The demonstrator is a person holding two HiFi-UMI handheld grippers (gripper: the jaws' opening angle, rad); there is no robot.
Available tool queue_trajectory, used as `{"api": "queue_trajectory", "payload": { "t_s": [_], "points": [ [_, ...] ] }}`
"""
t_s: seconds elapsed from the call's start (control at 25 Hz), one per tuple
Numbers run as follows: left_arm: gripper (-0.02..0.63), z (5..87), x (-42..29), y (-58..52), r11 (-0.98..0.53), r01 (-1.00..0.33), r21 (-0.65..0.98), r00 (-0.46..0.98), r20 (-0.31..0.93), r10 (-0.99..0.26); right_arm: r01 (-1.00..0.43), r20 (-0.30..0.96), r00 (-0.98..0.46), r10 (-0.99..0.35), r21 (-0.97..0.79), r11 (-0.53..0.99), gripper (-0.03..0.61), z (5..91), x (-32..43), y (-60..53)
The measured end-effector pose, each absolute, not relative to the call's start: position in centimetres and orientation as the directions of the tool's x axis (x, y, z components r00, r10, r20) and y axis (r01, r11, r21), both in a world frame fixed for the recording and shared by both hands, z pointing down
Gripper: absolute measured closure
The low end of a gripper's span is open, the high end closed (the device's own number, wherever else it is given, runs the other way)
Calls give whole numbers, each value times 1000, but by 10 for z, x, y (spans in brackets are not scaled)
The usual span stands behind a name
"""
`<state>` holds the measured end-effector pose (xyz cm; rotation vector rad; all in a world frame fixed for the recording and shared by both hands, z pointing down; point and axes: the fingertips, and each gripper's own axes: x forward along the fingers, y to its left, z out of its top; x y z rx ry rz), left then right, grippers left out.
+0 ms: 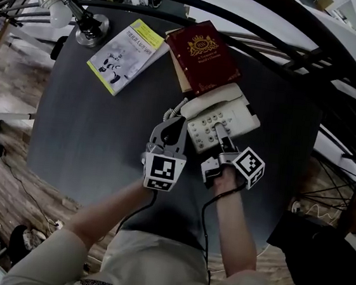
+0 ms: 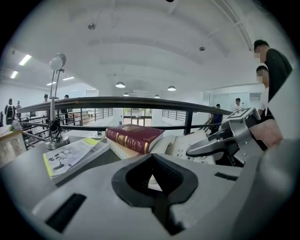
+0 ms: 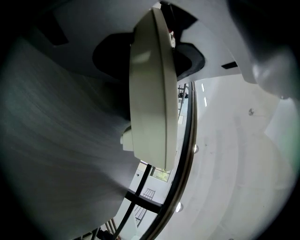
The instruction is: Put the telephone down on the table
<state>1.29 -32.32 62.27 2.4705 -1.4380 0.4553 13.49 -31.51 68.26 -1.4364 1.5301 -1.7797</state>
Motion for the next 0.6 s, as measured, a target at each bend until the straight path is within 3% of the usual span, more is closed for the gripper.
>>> {"api": "queue_trajectory", "payload": {
  "t_s": [0.16,0.24,0.6],
  "points": [
    [611,621,13,-318,-487,-871,63,471,390,-791,-370,505,-397,-767,-852,-370,389,686,132,-313],
    [610,620,13,-317,-494,-867,61,477,388,-789,-446,556,-412,-722,-814,-372,313,689,126,-311],
    [609,616,1,-307,-498,-866,52,473,410,-780,-684,837,-303,-455,-524,-508,253,717,132,-270]
  ]
}}
